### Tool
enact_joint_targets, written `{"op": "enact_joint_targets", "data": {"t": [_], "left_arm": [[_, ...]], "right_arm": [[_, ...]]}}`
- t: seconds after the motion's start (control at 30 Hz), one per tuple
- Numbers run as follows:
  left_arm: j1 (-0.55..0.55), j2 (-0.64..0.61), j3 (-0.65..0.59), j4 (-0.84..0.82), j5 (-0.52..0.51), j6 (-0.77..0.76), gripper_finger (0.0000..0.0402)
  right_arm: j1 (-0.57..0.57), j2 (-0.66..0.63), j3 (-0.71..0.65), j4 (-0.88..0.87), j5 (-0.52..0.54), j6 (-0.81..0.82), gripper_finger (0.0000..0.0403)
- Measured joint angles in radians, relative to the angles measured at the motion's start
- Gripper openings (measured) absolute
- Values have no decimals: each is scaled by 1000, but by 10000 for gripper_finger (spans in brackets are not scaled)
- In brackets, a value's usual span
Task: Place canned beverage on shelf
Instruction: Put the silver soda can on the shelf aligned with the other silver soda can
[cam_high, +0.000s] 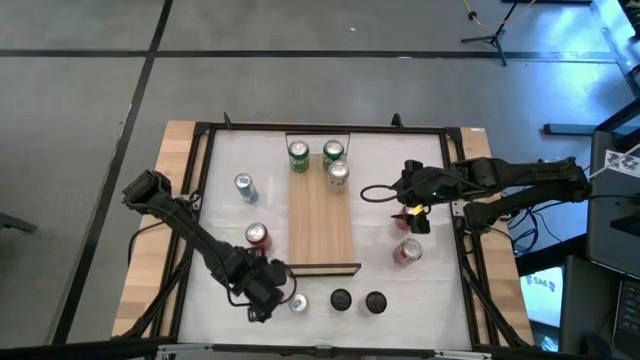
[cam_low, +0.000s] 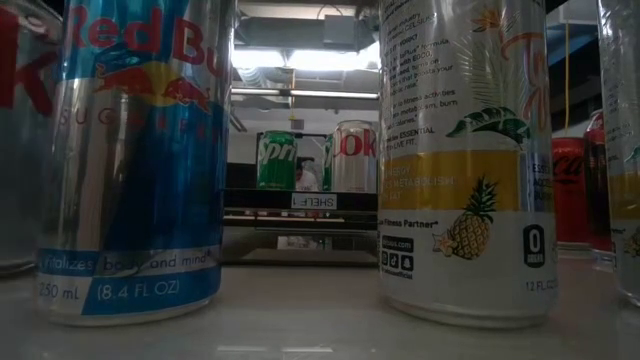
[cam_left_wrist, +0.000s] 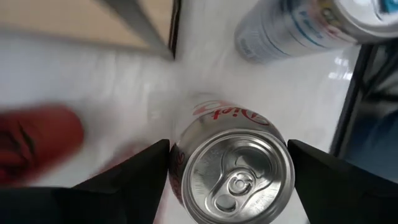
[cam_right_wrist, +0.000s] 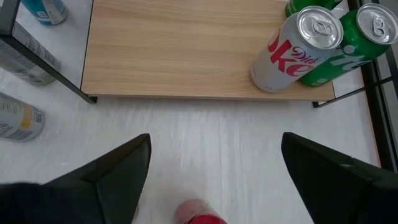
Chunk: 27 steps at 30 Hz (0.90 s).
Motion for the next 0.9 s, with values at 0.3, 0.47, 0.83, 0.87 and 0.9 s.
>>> {"op": "enact_joint_targets", "data": {"t": [0.3,0.47,0.83,0.87,0.9], "left_arm": [[21,0,0,7,-1,418,294],[32,0,0,14,19,544,294],[39,0,-1,44,26,575,294],[39,0,-1,48,26,575,294],[39,0,-1,53,26,575,294]], "right_arm": [[0,0,0,0,0,3,356],[0,0,0,0,0,4,356],[0,0,0,0,0,4,356],[0,0,0,0,0,4,356],[0,0,0,0,0,4,356]]}}
